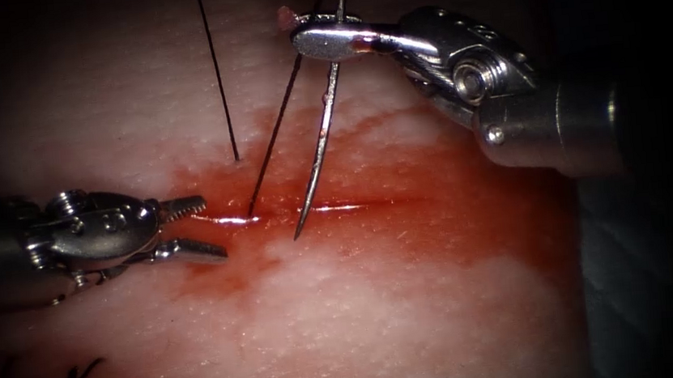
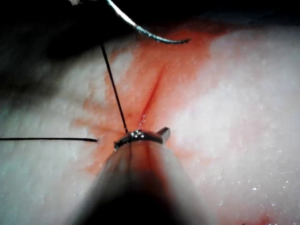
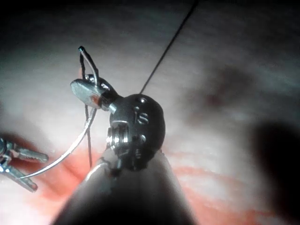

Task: Wound Closure
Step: Open the incision with the left grasper

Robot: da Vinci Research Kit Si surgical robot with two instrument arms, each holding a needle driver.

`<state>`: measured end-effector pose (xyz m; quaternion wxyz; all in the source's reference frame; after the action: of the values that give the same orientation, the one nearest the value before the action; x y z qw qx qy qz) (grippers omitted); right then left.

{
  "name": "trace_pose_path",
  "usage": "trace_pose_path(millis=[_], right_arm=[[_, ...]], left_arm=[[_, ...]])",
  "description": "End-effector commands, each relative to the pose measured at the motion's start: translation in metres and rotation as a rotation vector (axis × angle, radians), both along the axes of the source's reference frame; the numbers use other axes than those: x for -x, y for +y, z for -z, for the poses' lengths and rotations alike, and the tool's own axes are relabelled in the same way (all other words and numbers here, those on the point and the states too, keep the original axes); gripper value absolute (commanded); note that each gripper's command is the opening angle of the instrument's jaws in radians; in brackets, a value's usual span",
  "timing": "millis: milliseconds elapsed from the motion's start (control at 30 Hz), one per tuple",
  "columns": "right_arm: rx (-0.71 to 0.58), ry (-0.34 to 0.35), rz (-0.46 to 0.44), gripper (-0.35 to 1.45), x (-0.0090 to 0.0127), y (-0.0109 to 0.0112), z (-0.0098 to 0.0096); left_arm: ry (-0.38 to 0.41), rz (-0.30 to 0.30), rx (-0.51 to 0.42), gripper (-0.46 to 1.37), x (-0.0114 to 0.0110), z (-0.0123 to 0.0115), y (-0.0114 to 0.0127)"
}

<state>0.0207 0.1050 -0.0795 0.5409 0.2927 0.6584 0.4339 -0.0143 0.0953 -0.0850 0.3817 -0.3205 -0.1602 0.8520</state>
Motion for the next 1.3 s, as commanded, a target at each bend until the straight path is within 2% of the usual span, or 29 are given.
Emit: trace_pose_path(millis=[33,367,467,633,767,967,1300], right_arm=[[-0.005,-0.010,0.009,-0.35,0.0000,0.0000,0.0001],[-0.021,-0.021,0.053,-0.35,0.0002,-0.0030,-0.0021],[-0.019,-0.015,0.056,-0.35,0.0003,-0.0038,-0.0025],[-0.016,-0.011,0.056,-0.35,0.0003,-0.0042,-0.0024],[-0.014,0.001,0.043,-0.35,0.0003,-0.0042,-0.0021],[-0.015,0.002,0.040,-0.35,0.0003,-0.0043,-0.0018],[-0.014,-0.029,0.019,-0.35,0.0009,-0.0041,-0.0013]], left_arm=[[0.002,0.001,0.002,0.43,0.0000,0.0000,0.0000],[0.004,0.003,-0.003,0.45,0.0001,-0.0002,0.0002],[-0.003,0.003,-0.002,0.29,0.0002,-0.0005,0.0007],[-0.020,-0.016,-0.007,0.15,0.0003,-0.0012,0.0016],[-0.029,-0.042,-0.029,0.01,0.0005,-0.0027,0.0013],[0.045,-0.100,-0.077,-0.16,0.0005,-0.0055,-0.0002],[0.080,-0.143,-0.095,-0.31,0.0003,-0.0090,-0.0001]])
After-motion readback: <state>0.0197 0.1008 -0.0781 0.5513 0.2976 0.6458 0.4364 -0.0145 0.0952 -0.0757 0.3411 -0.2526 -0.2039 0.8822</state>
